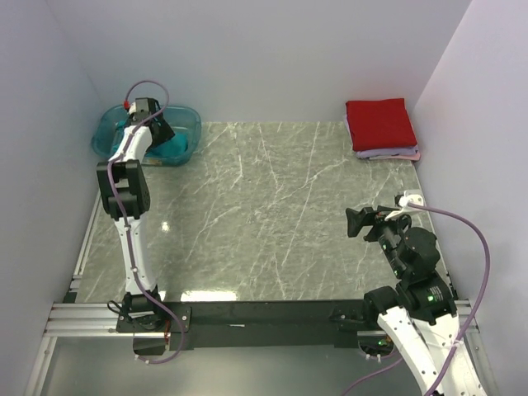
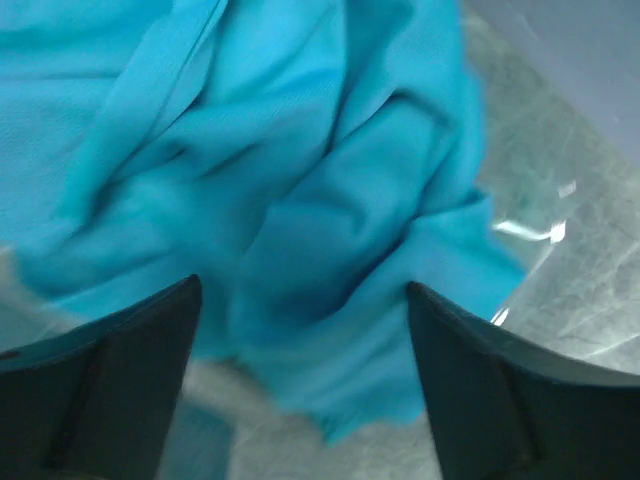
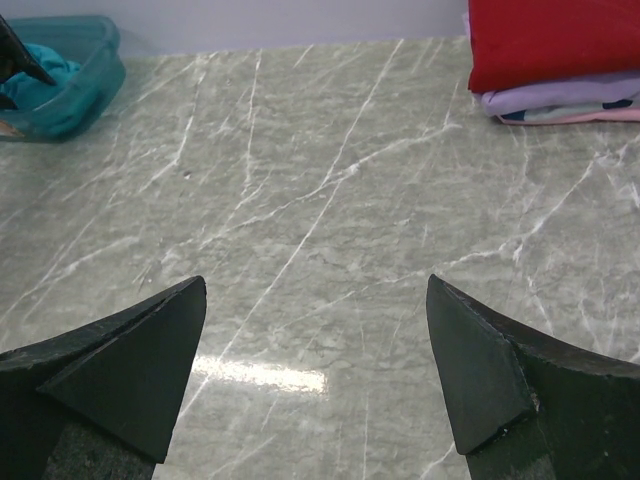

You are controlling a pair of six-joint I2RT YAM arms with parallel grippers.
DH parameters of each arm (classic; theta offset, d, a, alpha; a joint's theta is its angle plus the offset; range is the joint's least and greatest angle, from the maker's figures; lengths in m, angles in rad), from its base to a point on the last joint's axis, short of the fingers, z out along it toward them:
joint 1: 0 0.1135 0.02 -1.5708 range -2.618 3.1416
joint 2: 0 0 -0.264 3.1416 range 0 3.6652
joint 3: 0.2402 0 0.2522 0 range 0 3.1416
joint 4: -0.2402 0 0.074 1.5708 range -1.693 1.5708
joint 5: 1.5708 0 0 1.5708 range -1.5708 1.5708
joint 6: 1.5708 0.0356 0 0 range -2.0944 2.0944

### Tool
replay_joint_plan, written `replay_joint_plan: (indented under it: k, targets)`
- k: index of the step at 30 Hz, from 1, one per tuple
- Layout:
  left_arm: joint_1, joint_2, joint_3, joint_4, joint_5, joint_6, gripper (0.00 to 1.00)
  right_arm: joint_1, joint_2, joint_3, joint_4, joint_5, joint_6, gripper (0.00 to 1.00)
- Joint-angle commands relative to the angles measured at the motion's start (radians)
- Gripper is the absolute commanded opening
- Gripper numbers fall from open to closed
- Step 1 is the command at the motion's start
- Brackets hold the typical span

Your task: Fold and stack the t-shirts

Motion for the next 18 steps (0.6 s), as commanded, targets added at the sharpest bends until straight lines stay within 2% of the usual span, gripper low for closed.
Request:
replay_joint_plan:
  k: [1,2,4,5,7,9,14,18]
  targets:
    - [0.015,0.028,0.005,0.053,0.095,-0.008,0.80,0.008,0.016,0.001,0.022,-0.023,0.001,0.96]
    - [0.017,0.032,0.012,0.054,0.098,-0.015,0.57,0.008,0.016,0.003,0.020,-0.023,0.001,0.96]
    - [0.023,0.020,0.012,0.085,0.123,-0.008,0.34,0.008,0.014,0.001,0.020,-0.022,0.003,0.96]
    - [0.023,0.008,0.007,0.100,0.124,0.015,0.17,0.008,0.016,0.001,0.020,-0.025,0.003,0.96]
    - [0.023,-0.039,-0.004,0.125,0.123,0.038,0.03,0.008,0.017,0.004,0.017,-0.026,0.003,0.96]
    - [0.021,-0.084,-0.007,0.146,0.117,0.061,0.01,0.008,0.017,0.007,0.017,-0.035,0.003,0.96]
    - [0.008,-0.312,-0.011,0.170,0.158,0.031,0.01,0.008,0.013,0.040,0.006,-0.052,0.009,0.96]
    - [-0.075,-0.496,0.007,0.157,0.190,0.037,0.01,0.008,0.003,0.073,-0.012,-0.055,0.019,0.96]
